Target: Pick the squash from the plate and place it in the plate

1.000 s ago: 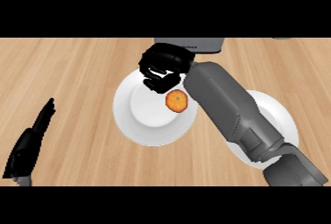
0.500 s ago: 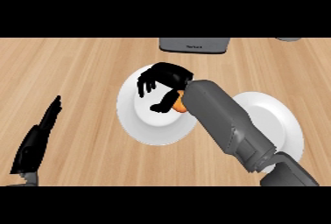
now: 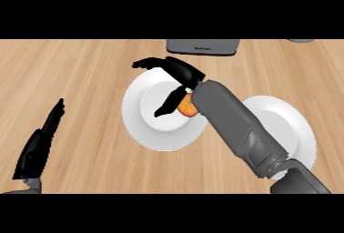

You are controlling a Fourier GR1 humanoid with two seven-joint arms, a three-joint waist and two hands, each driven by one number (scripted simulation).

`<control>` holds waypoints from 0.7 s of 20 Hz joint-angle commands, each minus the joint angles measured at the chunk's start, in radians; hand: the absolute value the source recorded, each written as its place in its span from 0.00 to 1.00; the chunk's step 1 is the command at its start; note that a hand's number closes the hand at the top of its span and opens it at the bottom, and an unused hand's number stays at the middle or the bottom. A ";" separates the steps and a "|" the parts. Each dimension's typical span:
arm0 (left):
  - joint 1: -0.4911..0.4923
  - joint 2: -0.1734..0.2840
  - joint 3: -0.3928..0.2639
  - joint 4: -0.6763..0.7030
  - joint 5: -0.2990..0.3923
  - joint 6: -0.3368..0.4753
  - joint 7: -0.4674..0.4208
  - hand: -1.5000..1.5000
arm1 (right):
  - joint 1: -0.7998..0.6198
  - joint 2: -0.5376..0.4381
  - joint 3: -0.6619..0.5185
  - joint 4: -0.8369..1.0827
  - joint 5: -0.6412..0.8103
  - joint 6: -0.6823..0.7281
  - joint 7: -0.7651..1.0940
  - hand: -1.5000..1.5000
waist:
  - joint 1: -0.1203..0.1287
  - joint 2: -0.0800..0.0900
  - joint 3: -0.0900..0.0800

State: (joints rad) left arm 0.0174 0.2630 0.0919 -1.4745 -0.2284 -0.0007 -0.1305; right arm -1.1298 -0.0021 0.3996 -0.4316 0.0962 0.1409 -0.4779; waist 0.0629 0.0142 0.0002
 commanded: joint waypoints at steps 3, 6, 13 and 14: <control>0.053 0.050 0.054 -0.041 0.049 -0.049 -0.012 0.50 | -0.034 -0.025 -0.155 0.094 -0.103 -0.026 0.022 0.00 | -0.019 -0.005 0.000; -0.006 -0.012 -0.003 -0.015 0.005 -0.007 0.019 0.50 | -0.081 -0.096 -0.234 0.168 -0.172 0.111 -0.018 0.00 | -0.009 0.009 0.000; -0.013 0.031 0.014 -0.029 0.016 -0.045 0.008 0.50 | -0.084 -0.238 -0.317 0.243 -0.226 0.270 -0.143 0.00 | 0.023 0.024 0.002; 0.013 -0.009 -0.007 -0.032 0.003 -0.016 -0.012 0.50 | -0.061 -0.242 -0.305 0.248 -0.209 0.261 -0.188 0.00 | 0.035 0.030 0.002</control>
State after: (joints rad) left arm 0.0172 0.2697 0.0979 -1.4968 -0.2174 -0.0245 -0.1291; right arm -1.1988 -0.1895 0.1185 -0.2197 -0.1059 0.3537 -0.5915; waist 0.0781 0.0353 0.0017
